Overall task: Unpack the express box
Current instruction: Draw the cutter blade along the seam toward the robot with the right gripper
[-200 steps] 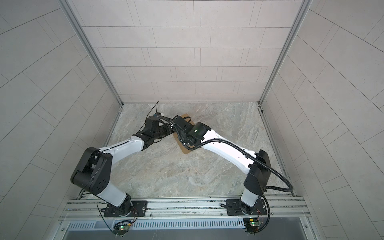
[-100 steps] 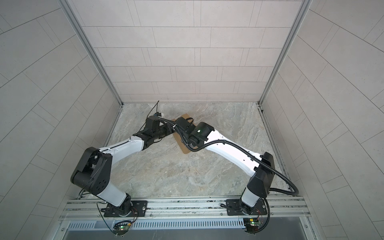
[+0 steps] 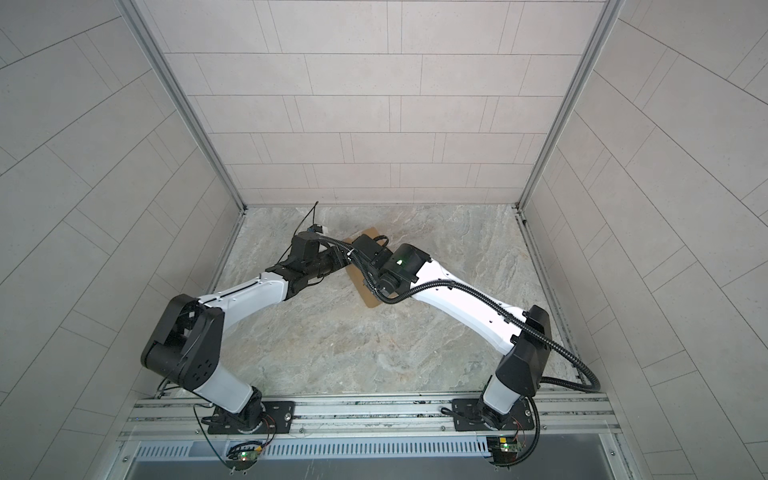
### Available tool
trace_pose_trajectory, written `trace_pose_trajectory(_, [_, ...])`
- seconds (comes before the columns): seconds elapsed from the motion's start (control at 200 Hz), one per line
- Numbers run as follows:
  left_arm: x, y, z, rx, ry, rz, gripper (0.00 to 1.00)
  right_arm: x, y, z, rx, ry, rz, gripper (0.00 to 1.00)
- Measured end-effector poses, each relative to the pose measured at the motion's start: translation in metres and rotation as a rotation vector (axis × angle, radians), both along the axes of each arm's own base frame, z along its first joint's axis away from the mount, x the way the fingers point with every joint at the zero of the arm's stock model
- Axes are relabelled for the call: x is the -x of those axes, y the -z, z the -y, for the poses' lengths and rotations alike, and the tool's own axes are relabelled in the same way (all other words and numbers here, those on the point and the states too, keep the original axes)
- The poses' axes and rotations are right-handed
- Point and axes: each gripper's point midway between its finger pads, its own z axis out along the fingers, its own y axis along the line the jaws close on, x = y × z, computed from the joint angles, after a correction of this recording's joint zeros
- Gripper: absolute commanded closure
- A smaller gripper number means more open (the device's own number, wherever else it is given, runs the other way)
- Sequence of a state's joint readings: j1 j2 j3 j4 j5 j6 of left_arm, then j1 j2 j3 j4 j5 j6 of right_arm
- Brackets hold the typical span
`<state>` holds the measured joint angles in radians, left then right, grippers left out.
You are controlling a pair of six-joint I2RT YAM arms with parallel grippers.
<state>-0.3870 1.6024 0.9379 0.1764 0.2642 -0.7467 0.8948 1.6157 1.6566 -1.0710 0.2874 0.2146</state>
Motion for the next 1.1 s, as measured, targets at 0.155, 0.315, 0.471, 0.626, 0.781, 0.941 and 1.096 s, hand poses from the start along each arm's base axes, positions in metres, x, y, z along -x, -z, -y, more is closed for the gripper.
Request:
trace_pose_trajectory(0.155, [0.0,0.0,0.0,0.003,-0.002,-0.002,0.23,0.01,-0.007,0.006,-0.022,-0.012,-0.005,1.0])
trace_pose_trajectory(0.315, [0.0,0.0,0.0,0.003,-0.003,-0.003,0.23,0.017,-0.01,0.009,-0.042,-0.018,0.001,1.0])
trace_pose_trajectory(0.471, [0.0,0.0,0.0,0.003,-0.005,-0.004,0.23,0.015,-0.007,0.007,-0.042,-0.015,-0.002,1.0])
trace_pose_trajectory(0.626, [0.0,0.001,0.0,0.004,-0.006,-0.006,0.23,0.011,-0.001,0.003,-0.029,-0.008,-0.006,1.0])
trace_pose_trajectory(0.781, [0.0,0.001,-0.001,0.005,-0.009,-0.01,0.24,0.012,-0.002,0.004,-0.03,0.007,-0.016,1.0])
trace_pose_trajectory(0.941, [0.0,0.001,-0.001,0.005,-0.015,-0.014,0.24,0.016,-0.002,0.008,-0.028,0.014,-0.034,1.0])
trace_pose_trajectory(1.096, [-0.001,0.0,-0.002,0.006,-0.023,-0.015,0.24,0.026,-0.008,0.012,-0.043,0.0,-0.039,1.0])
